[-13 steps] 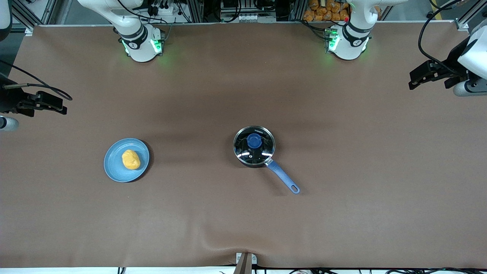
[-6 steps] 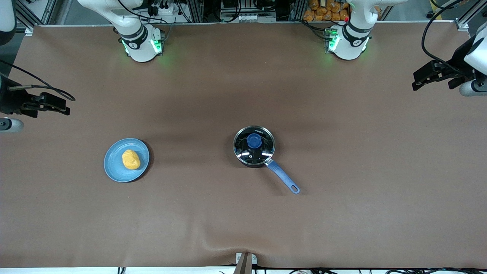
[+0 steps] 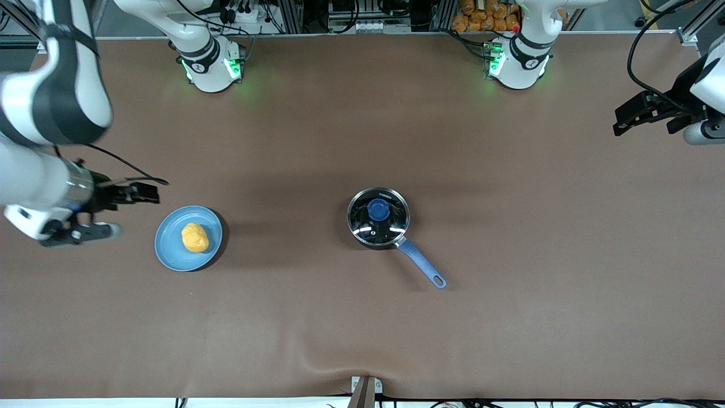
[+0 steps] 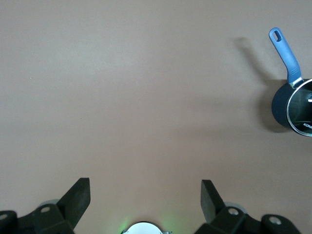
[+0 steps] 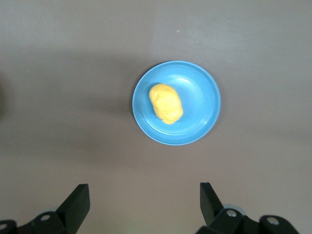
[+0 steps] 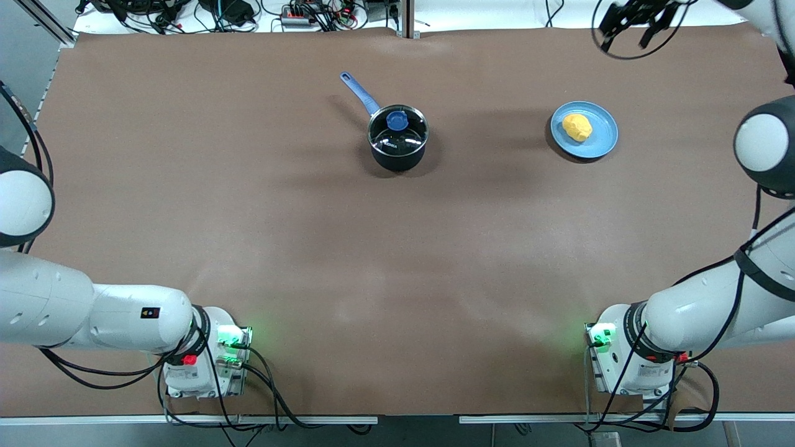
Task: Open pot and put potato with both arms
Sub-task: 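Reach the right gripper down to the yellow potato on the plate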
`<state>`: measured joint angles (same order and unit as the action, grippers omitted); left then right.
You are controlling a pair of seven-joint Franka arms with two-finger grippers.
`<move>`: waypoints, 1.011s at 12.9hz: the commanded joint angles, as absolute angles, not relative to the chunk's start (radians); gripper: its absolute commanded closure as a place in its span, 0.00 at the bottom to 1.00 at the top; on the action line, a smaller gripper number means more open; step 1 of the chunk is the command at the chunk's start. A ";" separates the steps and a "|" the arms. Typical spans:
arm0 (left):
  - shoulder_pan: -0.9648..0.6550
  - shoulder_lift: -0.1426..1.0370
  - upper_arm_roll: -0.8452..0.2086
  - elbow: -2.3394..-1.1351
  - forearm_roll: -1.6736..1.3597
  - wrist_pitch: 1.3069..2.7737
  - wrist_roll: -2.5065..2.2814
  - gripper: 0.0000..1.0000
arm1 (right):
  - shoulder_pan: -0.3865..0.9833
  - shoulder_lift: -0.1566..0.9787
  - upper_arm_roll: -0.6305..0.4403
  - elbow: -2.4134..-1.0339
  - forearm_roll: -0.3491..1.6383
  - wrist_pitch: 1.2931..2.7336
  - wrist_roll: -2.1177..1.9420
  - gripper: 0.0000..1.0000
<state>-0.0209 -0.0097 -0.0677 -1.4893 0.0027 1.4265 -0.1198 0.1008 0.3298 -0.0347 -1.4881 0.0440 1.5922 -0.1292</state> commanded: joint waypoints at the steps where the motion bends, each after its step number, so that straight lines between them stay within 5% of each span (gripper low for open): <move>1: -0.015 0.002 -0.069 -1.463 -0.015 1.420 -0.101 0.00 | 0.097 0.388 -0.025 -1.493 0.081 1.606 -0.268 0.00; 6: -0.031 0.018 -0.072 -1.465 -0.014 1.427 -0.103 0.00 | 0.097 0.439 -0.018 -1.681 0.138 1.854 -0.573 0.00; 13: -0.066 0.048 -0.103 -1.465 -0.014 1.456 -0.118 0.00 | 0.052 0.558 -0.018 -1.710 0.138 2.060 -0.768 0.00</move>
<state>-0.0469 0.0440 -0.1024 -1.4868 0.0026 1.4551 -0.1198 0.0813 0.5332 -0.0274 -1.7055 0.1179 2.0272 -0.7116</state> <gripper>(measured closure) 0.000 0.000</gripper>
